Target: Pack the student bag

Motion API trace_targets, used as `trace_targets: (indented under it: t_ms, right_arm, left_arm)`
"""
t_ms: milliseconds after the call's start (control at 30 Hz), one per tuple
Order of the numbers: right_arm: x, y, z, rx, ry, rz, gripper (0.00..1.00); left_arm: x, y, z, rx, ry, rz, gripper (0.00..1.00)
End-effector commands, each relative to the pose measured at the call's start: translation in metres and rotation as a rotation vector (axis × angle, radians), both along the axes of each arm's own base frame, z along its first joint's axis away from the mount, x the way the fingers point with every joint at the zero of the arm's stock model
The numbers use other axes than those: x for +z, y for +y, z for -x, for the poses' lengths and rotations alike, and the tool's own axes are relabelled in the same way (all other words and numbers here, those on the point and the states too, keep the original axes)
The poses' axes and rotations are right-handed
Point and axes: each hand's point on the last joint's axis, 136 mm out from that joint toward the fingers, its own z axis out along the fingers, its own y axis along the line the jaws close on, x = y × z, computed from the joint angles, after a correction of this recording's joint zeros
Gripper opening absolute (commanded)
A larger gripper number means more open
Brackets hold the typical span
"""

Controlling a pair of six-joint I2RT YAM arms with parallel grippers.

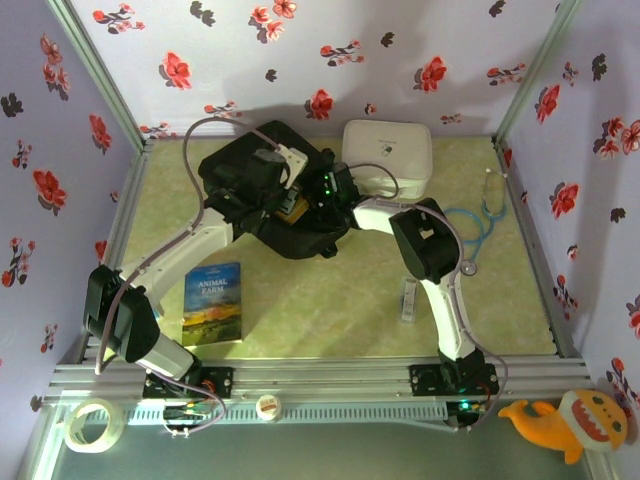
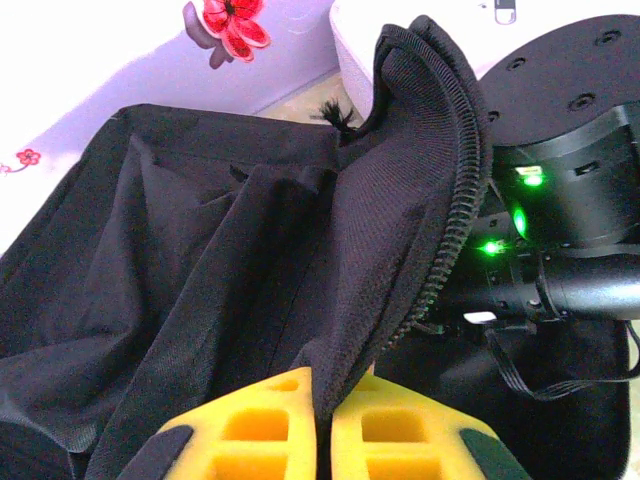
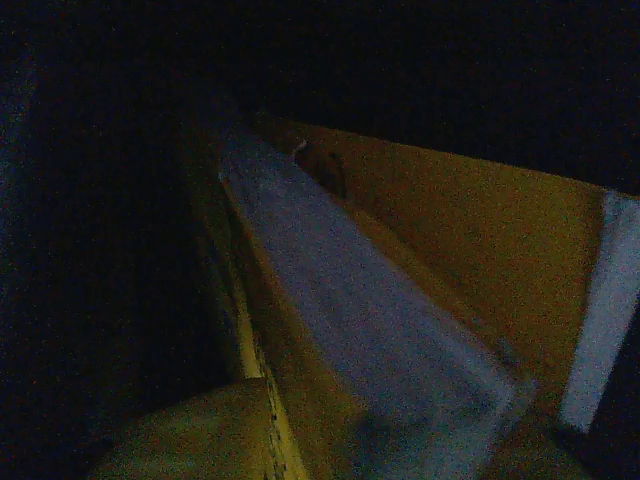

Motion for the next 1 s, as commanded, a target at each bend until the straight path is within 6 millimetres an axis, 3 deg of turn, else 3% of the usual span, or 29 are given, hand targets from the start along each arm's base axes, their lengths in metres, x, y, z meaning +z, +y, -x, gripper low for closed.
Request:
trace_targets:
  t_ms: [0,167,367,500,567,633,733,833,967]
  right_arm:
    - [0.033,-0.002,-0.002,-0.019,-0.073,-0.029,0.44]
    - [0.054,-0.035,0.023,-0.021,-0.084,-0.029,0.49]
    - [0.069,-0.092,0.066,0.011,-0.133,0.193,0.57]
    - [0.058,-0.149,0.094,-0.085,-0.092,0.354,0.59]
    - [0.063,-0.172,0.105,-0.124,-0.140,0.432,0.60]
    - [0.073,-0.194,0.115,-0.156,-0.184,0.529,0.64]
    - [0.081,-0.214,0.130,-0.162,-0.215,0.624,0.69]
    - [0.085,-0.212,0.138,-0.124,-0.245,0.630,0.73]
    - [0.087,-0.201,0.142,-0.072,-0.249,0.666,0.77]
  left_arm:
    - [0.042,0.000,-0.007,0.027,-0.110,0.112,0.08]
    - [0.031,0.004,-0.007,0.034,-0.081,0.105,0.10]
    - [0.006,0.002,0.006,-0.006,0.030,0.091,0.18]
    - [-0.012,0.007,0.018,0.054,0.163,0.144,0.30]
    - [-0.020,0.013,0.025,0.089,0.202,0.160,0.44]
    - [-0.029,0.023,0.034,0.133,0.237,0.175,0.58]
    - [-0.039,0.040,0.049,0.206,0.280,0.216,0.69]
    - [-0.055,0.072,0.061,0.359,0.323,0.279,0.75]
    - [-0.103,0.135,0.097,0.672,0.434,0.314,0.77]
